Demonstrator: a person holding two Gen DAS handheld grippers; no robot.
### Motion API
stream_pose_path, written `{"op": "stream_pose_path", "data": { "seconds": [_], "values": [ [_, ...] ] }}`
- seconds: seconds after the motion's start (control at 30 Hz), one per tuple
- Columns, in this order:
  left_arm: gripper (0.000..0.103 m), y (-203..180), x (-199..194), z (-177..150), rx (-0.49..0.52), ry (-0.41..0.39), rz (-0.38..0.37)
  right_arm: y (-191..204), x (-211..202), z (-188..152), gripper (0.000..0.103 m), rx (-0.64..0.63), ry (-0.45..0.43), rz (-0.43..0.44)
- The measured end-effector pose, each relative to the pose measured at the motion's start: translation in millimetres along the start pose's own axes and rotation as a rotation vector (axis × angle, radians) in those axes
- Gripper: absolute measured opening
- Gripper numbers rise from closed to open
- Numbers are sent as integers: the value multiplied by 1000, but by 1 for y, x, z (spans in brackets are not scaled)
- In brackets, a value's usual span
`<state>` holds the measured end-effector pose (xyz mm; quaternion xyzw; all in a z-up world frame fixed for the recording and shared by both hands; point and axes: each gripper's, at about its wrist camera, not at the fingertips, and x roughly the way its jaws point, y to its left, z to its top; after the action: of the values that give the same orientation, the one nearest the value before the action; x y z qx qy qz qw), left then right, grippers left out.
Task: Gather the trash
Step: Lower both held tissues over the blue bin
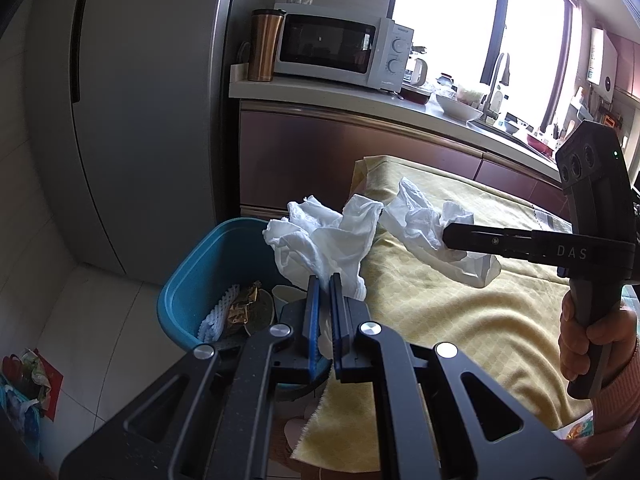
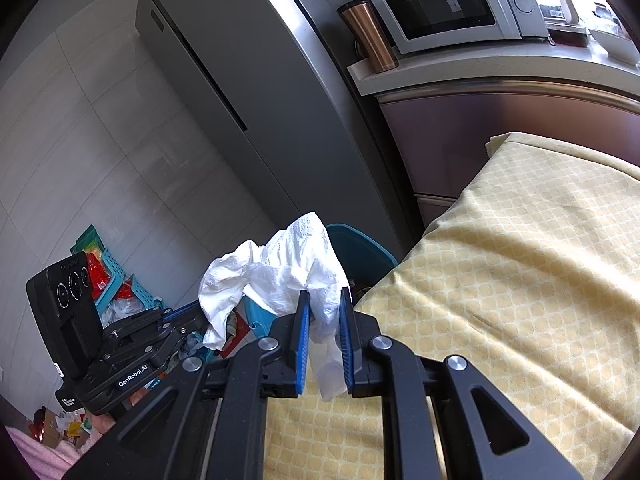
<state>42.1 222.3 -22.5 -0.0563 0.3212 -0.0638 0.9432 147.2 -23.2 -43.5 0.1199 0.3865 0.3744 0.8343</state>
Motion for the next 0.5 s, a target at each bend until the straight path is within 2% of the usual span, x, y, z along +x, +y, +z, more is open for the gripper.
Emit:
{"op": "stream_pose_path", "data": {
  "seconds": [0.5],
  "values": [
    [6,3,-1,-1,-17,3,18,5,10,3,13,-2,12,-2]
  ]
}}
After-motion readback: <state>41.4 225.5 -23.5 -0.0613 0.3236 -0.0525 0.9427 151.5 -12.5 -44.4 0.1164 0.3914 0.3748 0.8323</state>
